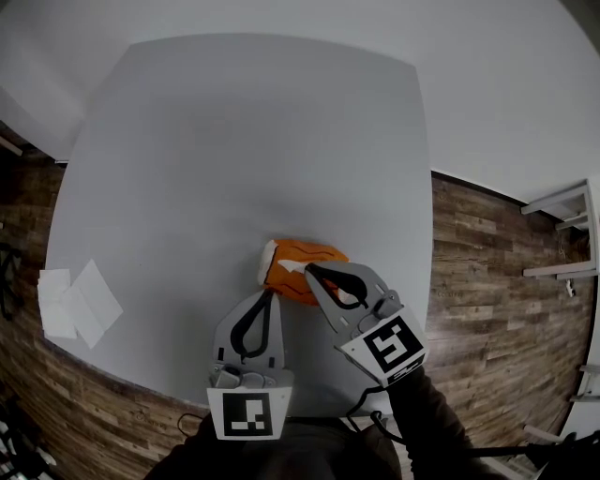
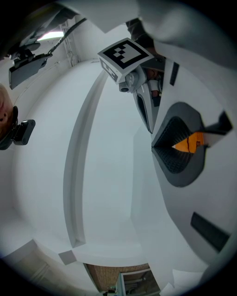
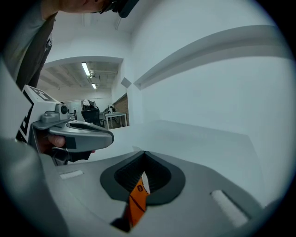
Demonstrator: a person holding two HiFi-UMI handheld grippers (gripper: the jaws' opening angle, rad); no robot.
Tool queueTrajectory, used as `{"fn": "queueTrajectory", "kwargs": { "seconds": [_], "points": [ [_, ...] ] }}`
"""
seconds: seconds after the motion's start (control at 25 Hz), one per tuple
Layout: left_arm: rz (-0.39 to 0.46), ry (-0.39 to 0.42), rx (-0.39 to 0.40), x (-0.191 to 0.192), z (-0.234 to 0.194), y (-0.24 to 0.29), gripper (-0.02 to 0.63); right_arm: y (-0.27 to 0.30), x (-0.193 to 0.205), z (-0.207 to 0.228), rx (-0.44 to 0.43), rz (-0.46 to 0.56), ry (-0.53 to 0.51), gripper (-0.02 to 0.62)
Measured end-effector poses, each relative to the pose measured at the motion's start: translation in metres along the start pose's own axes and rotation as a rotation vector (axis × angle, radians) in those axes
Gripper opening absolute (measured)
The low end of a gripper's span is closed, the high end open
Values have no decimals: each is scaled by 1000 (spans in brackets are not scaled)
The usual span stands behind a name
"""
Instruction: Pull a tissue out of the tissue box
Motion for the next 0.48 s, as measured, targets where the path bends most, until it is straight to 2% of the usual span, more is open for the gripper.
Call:
{"fn": "queueTrajectory", "kwargs": {
  "seconds": [0.32,0.48],
  "points": [
    [7,32,32,0,7,7,0,-5,-4,-1,1,13,1,2],
    [-9,9,39,4,11,12,0,-7,-6,-2,-2,15,1,2]
  ]
}}
Point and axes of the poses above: the fingertips, and each gripper's own axes: y forward along the fingers, z to its right, x out of its underside, the point moved 10 cm from there along -y, backward along the fingers, and after that the axes turned 1 degree about x, right-handed, at the moved point
